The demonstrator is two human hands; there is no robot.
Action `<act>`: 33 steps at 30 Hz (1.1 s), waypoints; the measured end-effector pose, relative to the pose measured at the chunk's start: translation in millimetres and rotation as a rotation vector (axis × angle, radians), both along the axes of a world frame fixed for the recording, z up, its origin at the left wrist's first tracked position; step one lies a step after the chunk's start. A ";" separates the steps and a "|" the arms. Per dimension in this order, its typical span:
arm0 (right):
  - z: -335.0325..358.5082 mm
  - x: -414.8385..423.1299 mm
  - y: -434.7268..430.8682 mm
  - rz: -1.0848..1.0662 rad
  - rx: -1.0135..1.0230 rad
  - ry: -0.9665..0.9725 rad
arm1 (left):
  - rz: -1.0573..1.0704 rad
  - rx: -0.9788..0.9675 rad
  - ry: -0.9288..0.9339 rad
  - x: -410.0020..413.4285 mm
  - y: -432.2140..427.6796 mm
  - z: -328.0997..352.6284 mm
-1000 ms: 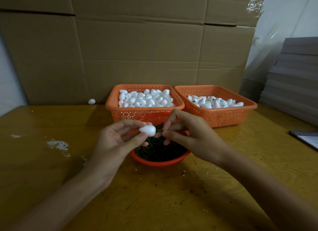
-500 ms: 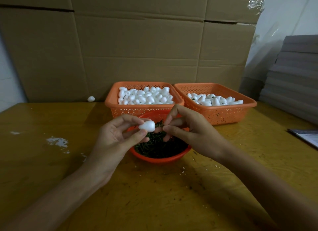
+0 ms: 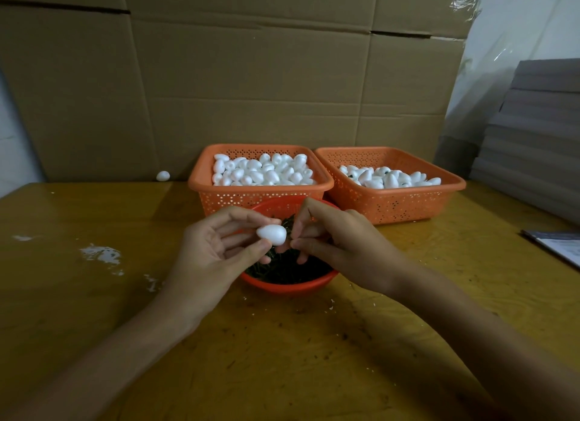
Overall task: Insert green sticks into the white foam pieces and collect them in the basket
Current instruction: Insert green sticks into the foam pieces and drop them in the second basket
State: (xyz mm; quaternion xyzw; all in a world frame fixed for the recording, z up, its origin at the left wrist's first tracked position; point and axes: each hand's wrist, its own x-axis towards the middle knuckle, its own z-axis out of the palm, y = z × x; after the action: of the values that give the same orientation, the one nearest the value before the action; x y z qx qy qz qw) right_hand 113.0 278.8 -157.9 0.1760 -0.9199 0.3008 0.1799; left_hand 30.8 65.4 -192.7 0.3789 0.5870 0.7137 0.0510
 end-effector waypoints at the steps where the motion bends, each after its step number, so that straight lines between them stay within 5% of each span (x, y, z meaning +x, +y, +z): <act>1: -0.9 0.3 -0.6 0.000 0.023 -0.006 | -0.008 -0.003 0.005 0.8 0.2 0.4; 9: -7.7 -0.8 -6.0 0.010 0.168 0.015 | -0.015 -0.071 0.176 8.6 1.6 1.7; 28: -12.4 -2.6 -0.9 0.018 0.097 0.042 | 0.023 -0.111 0.267 7.7 1.9 -2.3; 33: -5.3 -6.0 12.2 -0.129 -0.008 0.149 | 0.137 -0.218 0.376 10.6 -0.7 -3.0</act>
State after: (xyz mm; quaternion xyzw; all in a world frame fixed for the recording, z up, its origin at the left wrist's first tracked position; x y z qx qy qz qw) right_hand 107.0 291.0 -163.2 0.1374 -0.9122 0.2783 0.2674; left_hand 41.4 64.7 -195.7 0.4566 0.6843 0.5646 -0.0673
